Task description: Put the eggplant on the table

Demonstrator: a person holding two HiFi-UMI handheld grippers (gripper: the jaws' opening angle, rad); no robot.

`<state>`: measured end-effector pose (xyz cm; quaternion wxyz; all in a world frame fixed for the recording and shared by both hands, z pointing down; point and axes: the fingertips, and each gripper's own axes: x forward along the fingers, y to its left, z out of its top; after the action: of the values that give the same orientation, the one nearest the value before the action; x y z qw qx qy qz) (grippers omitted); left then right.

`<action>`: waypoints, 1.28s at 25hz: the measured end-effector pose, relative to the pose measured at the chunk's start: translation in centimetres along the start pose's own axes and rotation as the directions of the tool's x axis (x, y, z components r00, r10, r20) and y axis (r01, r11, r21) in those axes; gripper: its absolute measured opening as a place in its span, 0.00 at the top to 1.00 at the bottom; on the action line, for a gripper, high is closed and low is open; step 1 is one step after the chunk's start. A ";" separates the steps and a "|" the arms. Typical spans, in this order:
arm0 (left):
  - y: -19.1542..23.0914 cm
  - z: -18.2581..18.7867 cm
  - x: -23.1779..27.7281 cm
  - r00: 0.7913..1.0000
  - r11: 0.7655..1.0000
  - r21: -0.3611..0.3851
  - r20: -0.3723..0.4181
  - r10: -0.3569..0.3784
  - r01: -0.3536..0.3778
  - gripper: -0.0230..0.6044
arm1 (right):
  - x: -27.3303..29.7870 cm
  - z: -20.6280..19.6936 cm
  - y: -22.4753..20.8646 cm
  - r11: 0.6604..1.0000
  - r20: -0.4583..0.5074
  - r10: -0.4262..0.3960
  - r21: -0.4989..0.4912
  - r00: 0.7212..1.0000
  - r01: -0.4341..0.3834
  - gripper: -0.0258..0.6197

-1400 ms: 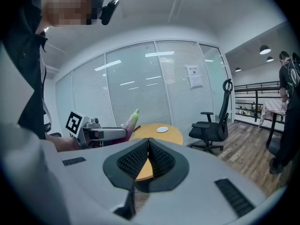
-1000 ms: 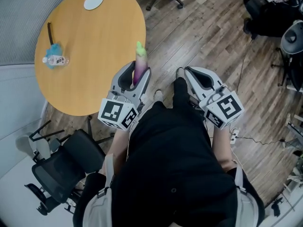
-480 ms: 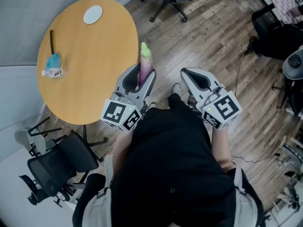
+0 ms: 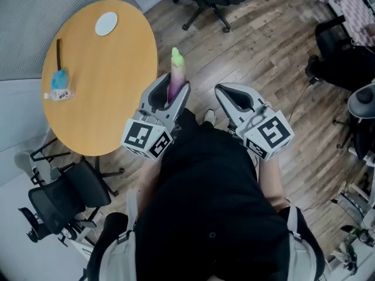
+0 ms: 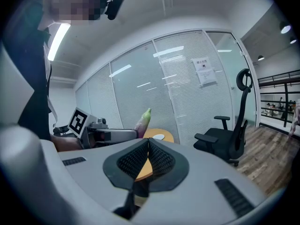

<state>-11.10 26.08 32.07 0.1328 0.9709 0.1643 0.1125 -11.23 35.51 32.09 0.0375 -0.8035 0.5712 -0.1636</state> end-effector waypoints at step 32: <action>25.5 8.3 9.2 0.987 0.988 -0.017 0.046 0.156 -0.155 0.63 | 26.3 8.2 -10.8 0.989 -0.117 0.133 -0.046 0.984 -0.139 0.93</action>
<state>6.94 4.21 33.43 0.1337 0.9823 0.0843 0.1008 8.83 13.72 32.78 -0.0056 -0.7527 0.6302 -0.1903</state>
